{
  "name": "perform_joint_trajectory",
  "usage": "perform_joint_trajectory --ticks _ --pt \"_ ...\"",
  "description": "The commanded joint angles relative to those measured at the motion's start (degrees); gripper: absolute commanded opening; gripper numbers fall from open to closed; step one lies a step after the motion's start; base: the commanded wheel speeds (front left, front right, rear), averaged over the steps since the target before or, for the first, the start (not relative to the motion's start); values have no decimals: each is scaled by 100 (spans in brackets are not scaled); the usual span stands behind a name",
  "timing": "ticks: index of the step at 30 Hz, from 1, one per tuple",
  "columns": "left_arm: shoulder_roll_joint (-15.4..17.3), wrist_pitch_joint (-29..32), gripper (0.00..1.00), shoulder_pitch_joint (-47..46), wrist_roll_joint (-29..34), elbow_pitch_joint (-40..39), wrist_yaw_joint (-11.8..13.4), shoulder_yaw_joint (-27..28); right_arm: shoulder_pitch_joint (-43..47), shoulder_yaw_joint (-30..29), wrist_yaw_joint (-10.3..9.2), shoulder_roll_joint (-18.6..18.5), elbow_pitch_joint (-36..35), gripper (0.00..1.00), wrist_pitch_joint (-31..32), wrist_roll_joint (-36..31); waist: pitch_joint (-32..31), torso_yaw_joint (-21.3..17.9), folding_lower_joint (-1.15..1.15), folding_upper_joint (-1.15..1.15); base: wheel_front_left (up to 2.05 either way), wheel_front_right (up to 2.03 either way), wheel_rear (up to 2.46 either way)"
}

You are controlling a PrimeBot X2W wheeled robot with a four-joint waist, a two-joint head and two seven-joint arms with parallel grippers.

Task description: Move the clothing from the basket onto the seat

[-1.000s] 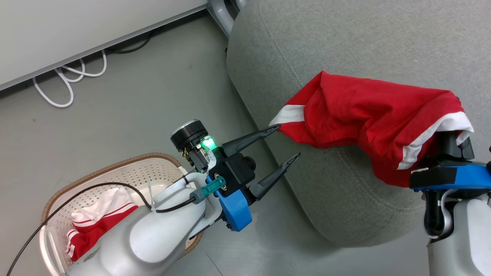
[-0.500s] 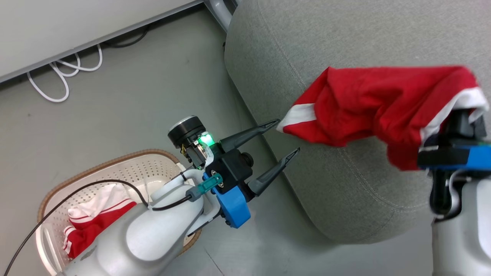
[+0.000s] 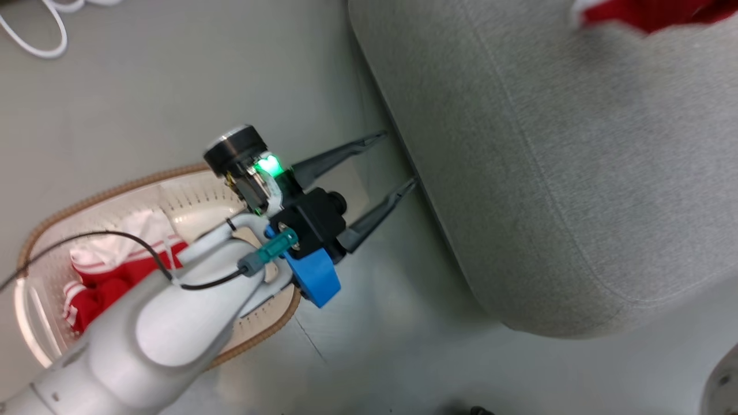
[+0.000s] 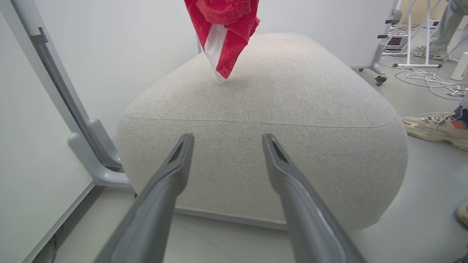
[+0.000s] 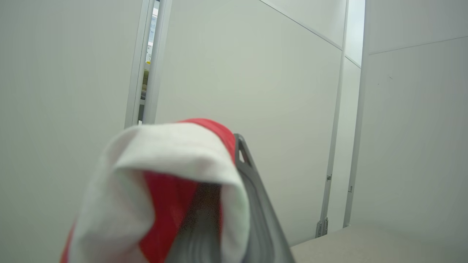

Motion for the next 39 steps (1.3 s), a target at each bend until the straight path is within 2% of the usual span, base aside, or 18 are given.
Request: perform_joint_trajectory --ticks 1,8,13,21,29,34,35,36,37,38,39 --pt "144 61 100 -145 62 -135 30 37 -343 -130 -4 -215 13 0 -3 33 459 27 0 0 0 0 0" --pt "555 404 100 -446 160 -726 94 175 -1174 -628 -4 -990 561 0 -3 99 1197 -52 0 0 0 0 0" --pt "692 595 100 -635 217 -1074 93 184 -1342 -900 -4 -1184 1115 0 -3 0 1610 -23 0 0 0 0 0" --pt "766 669 100 -734 218 -1303 121 172 -1067 -1021 -4 -889 1894 0 -4 -383 1917 150 0 0 0 0 0" --pt "732 547 100 -619 183 -1282 188 134 -721 -1243 -4 -544 2539 0 -3 -720 1864 335 0 0 0 0 0" --pt "672 491 100 -654 158 -1227 210 118 -586 -1313 -4 -523 2770 0 -3 -834 1808 413 0 0 0 0 0" --pt "661 477 100 -668 154 -1212 214 115 -581 -1299 -4 -541 2821 10 -3 -848 1795 425 0 0 0 0 0" --pt "652 465 100 -675 146 -1197 218 115 -562 -1260 -4 -555 2883 39 -3 -866 1776 435 0 0 0 0 0" --pt "652 465 100 -675 146 -1197 218 115 -562 -1260 -4 -555 2883 39 -3 -866 1776 435 0 0 0 0 0" --pt "645 439 100 -674 139 -1177 219 111 -540 -1228 -4 -573 2949 95 -3 -878 1754 442 0 0 0 0 0" --pt "633 427 100 -673 133 -1155 222 105 -522 -1203 -4 -591 2983 100 -3 -868 1735 450 0 0 0 0 0"
